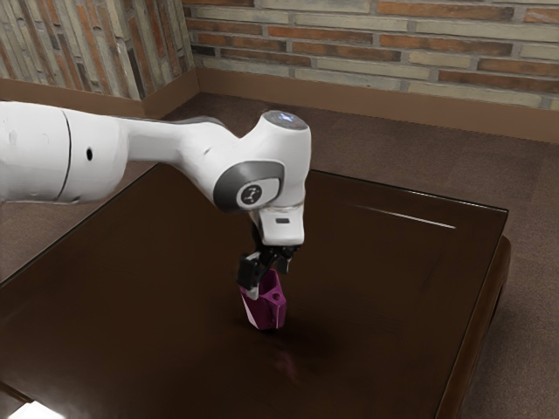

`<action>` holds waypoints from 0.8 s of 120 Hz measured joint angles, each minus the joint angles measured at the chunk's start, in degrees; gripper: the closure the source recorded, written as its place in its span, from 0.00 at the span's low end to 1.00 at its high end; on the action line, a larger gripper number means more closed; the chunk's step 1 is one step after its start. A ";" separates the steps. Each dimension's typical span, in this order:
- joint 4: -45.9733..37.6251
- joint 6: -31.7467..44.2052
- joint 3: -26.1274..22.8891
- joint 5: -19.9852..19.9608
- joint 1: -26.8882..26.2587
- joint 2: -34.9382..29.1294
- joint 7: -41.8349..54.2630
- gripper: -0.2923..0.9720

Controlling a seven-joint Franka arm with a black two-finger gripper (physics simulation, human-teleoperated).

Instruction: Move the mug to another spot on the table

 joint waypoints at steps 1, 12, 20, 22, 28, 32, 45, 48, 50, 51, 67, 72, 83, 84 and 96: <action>0.13 0.03 0.00 0.03 -0.08 0.32 0.03 0.23; 1.29 0.25 -0.03 0.27 -0.78 3.79 0.22 0.23; 1.94 0.56 -0.03 1.12 -1.26 6.08 0.02 0.23; 2.02 0.66 -0.04 1.60 -1.36 6.55 -0.12 0.23; 2.16 1.03 -0.04 3.22 -1.56 7.78 -0.55 0.23; 2.20 1.58 -0.03 4.96 -1.89 8.37 -0.87 0.23; 1.98 5.13 -0.04 10.24 -2.88 9.57 -1.96 0.23; 1.80 6.02 -0.06 10.96 -2.93 9.67 -2.19 0.23; 1.54 6.67 -0.05 11.36 -2.89 9.67 -2.33 0.23; 1.36 7.01 -0.05 11.53 -2.86 9.65 -2.41 0.23; -1.91 11.91 -0.04 12.87 -2.36 9.20 -3.44 0.23; -2.27 12.94 -0.04 13.09 -2.34 9.17 -3.73 0.27; -2.53 14.68 -0.04 13.65 -2.35 9.13 -4.32 0.48; -2.53 14.80 -0.04 13.69 -2.36 9.12 -4.37 0.49; -2.81 15.75 -0.04 13.84 -2.59 7.86 -4.87 0.66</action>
